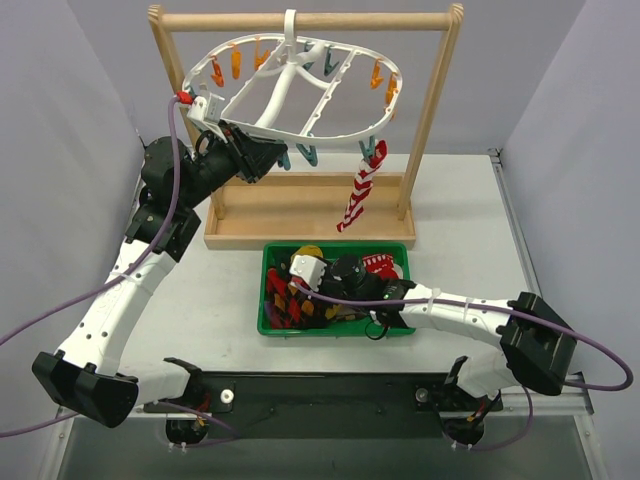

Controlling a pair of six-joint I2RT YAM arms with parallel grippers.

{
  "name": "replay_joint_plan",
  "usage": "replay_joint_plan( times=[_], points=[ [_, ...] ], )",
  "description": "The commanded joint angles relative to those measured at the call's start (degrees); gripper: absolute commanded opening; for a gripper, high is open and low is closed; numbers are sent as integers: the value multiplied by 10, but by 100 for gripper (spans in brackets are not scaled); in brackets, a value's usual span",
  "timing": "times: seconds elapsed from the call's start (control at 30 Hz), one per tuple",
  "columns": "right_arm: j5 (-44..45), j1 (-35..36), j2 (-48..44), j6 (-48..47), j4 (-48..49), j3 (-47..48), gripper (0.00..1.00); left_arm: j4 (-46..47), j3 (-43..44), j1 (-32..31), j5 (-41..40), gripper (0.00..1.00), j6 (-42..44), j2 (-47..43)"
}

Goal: Clip the socks to the hanger
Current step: Pick up the sock from the bin.

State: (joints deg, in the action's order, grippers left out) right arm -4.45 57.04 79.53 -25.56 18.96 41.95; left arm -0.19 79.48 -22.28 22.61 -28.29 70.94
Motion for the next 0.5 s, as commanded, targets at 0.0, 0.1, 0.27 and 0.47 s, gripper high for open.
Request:
replay_joint_plan(
  times=[0.0, 0.1, 0.27, 0.47],
  points=[
    [2, -3, 7, 18, 42, 29, 40, 12, 1, 1, 23, 0, -9, -15],
    [-7, -3, 11, 26, 45, 33, 38, 11, 2, 1, 23, 0, -7, -14],
    [-1, -7, 17, 27, 45, 37, 24, 11, 3, 1, 24, 0, -7, -14],
    [-13, -22, 16, 27, 26, 36, 34, 12, 8, 1, 23, 0, -8, -12]
  ],
)
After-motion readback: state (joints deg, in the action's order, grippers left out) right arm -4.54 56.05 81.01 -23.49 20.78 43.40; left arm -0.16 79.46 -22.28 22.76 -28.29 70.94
